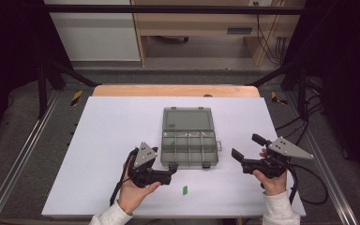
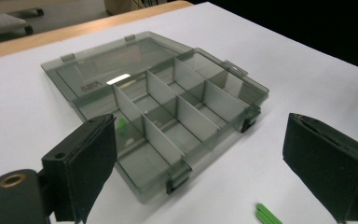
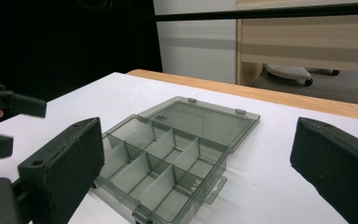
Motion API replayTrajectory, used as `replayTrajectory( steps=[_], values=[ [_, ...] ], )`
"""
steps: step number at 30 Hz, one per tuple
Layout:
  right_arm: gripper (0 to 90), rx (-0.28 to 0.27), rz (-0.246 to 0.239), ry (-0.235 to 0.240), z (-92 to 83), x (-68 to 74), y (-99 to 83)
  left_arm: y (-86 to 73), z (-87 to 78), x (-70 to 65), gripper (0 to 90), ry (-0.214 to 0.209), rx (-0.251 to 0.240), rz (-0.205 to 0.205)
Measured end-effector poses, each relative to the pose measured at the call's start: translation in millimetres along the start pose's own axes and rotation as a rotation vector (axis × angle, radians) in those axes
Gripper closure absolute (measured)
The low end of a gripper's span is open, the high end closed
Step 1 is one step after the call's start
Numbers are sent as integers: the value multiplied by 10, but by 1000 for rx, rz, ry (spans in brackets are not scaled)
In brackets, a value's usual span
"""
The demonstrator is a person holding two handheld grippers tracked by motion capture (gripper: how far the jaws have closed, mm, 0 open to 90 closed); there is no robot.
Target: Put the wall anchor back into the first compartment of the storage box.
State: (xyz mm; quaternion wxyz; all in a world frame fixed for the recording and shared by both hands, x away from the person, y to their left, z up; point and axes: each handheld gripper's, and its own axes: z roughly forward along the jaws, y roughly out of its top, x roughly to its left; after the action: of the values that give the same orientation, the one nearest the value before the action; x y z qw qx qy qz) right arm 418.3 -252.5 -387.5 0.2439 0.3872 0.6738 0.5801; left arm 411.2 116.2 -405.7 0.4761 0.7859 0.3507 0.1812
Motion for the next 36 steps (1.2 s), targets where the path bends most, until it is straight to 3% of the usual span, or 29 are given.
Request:
replayTrajectory(
  steps=[4, 8, 18, 36],
  values=[
    [32, 2, 0, -1, -5, 7, 3, -75, 22, -77, 116, -27, 29, -9],
    [32, -5, -3, 4, -15, 3, 6, -135, 35, -129, 135, -26, 47, -4],
    [32, -2, -2, 4, -8, 8, 1, -363, 220, -288, 178, -30, 161, 6],
    [32, -1, -5, 3, -4, 13, 2, -553, 472, -482, 390, -53, 272, 37]
  ],
)
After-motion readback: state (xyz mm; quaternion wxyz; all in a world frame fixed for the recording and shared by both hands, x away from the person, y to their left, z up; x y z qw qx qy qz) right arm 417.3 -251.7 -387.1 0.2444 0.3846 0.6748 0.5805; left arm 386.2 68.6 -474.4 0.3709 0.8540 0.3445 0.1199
